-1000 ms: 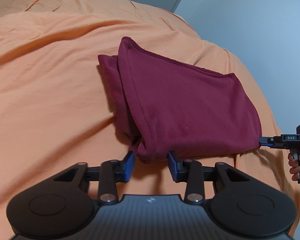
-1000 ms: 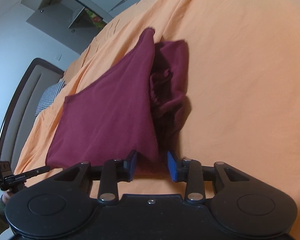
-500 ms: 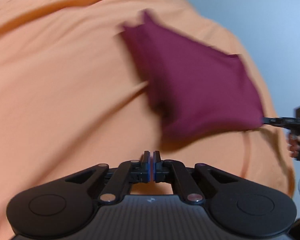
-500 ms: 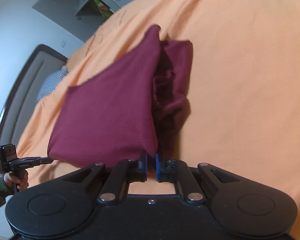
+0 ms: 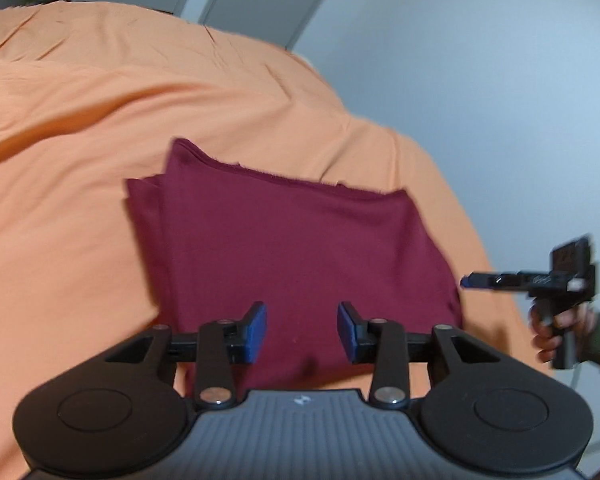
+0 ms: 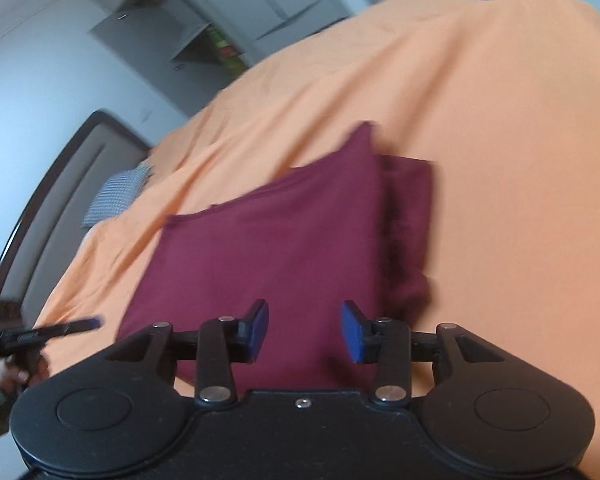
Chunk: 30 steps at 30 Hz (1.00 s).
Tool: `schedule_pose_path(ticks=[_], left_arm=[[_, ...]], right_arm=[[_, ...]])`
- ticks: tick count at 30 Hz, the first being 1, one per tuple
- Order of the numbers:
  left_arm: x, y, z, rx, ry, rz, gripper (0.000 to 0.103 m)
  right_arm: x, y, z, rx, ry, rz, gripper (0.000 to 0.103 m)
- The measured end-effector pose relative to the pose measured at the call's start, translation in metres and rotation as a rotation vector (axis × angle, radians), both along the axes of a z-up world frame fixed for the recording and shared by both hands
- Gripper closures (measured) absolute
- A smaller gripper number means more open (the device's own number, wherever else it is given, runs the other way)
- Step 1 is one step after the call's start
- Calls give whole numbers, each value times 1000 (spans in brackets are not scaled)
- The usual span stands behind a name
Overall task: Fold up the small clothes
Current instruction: 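Move both open tools to the sides of the folded shirt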
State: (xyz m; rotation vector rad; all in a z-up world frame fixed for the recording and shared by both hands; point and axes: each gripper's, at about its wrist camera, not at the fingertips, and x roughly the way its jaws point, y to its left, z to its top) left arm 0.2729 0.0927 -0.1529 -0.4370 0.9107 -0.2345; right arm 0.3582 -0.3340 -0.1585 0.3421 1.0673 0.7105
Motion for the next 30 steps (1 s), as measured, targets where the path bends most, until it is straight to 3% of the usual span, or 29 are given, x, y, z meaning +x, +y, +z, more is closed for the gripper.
schedule_pose_path(ticks=[3, 5, 6, 7, 9, 11, 13, 15, 18, 22, 24, 26, 28, 30], left_arm=[[21, -12, -29, 87, 98, -7, 61], [18, -9, -43, 122, 149, -9, 79], [10, -2, -45, 114, 158, 3, 81], [4, 3, -44, 99, 160, 18, 82], [-6, 9, -34, 91, 152, 49, 79], [-14, 9, -21, 91, 118, 65, 60], [-14, 3, -9, 76, 80, 70, 54], [-8, -9, -6, 30, 63, 54, 54], [7, -38, -9, 20, 59, -9, 54], [16, -75, -41, 112, 146, -97, 50], [1, -78, -47, 138, 161, -113, 50], [-11, -73, -40, 108, 157, -90, 50], [-19, -63, -32, 48, 150, -41, 48], [-22, -52, -27, 12, 140, 7, 45]], right_arm=[[8, 30, -11, -25, -5, 78, 56], [10, 42, -24, -102, -9, 122, 54], [11, 45, -31, -171, -19, 136, 57], [11, 43, -38, -234, -17, 139, 70], [9, 32, -42, -263, 1, 138, 73], [3, 22, -30, -251, -18, 117, 58], [-5, 21, -14, -210, -59, 100, 49], [-6, 32, -3, -162, -84, 99, 47], [-6, 66, 1, -102, -95, 143, 47], [-17, 116, -5, -100, -104, 251, 46], [-26, 128, -19, -157, -77, 321, 45], [-36, 130, -32, -242, -43, 378, 45], [-41, 118, -26, -228, -44, 377, 44], [-40, 104, -17, -182, -15, 325, 36]])
